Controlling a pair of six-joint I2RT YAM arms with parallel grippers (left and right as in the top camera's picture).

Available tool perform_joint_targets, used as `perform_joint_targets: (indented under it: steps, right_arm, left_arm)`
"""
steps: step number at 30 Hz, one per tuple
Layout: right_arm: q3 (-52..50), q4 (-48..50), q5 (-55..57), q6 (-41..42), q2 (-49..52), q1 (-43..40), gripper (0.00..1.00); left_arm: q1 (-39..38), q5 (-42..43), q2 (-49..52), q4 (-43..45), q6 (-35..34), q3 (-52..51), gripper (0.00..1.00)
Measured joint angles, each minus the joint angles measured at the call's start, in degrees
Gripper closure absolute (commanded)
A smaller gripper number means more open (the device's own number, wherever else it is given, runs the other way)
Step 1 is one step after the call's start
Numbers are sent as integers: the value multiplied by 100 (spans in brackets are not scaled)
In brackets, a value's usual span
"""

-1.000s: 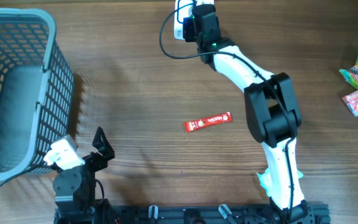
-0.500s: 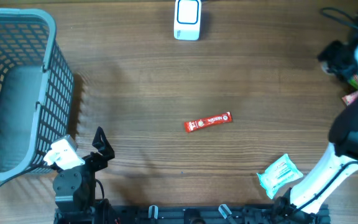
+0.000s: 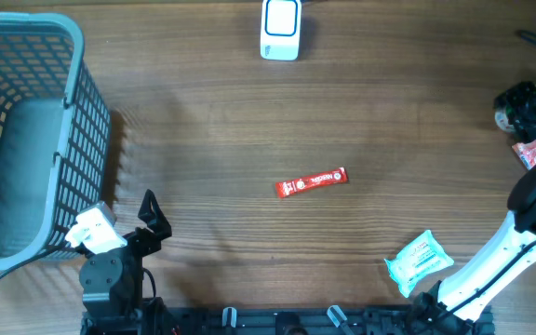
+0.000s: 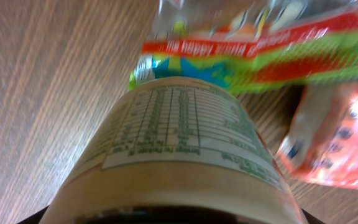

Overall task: Scan the item barcode
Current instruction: 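Carry the jar to the right table edge and release it, then grasp the red Nescafe stick on the table with the right gripper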

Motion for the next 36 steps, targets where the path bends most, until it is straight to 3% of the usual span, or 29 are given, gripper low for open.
perform_joint_targets:
  steps: [3, 5, 8, 12, 14, 18, 20, 24, 28, 36]
  right_arm:
    - [-188, 13, 63, 127, 0, 109, 23]
    - [-256, 42, 271, 149, 0, 114, 0]
    - [-201, -111, 570, 175, 2, 103, 0]
    - [1115, -1576, 387, 170, -107, 103, 0]
    - [1729, -2308, 87, 177, -695, 114, 0]
    - [1950, -3329, -468, 192, -2428, 474, 0]
    - [2000, -3735, -710, 262, -3279, 1073, 0]
    - [2000, -3768, -874, 511, -3917, 2612, 0]
    - [2000, -3768, -935, 544, -3987, 4234, 0]
    - [1993, -3770, -472, 610, -3987, 5936, 0]
  left_arm:
    - [0, 0, 0, 0, 0, 0, 0]
    - [0, 0, 0, 0, 0, 0, 0]
    - [0, 0, 0, 0, 0, 0, 0]
    - [0, 0, 0, -2, 0, 0, 0]
    - [0, 0, 0, 0, 0, 0, 0]
    - [0, 0, 0, -4, 0, 0, 0]
    - [0, 0, 0, 0, 0, 0, 0]
    - [0, 2, 0, 0, 0, 0, 0]
    - [0, 0, 0, 0, 0, 0, 0]
    - [0, 0, 0, 0, 0, 0, 0]
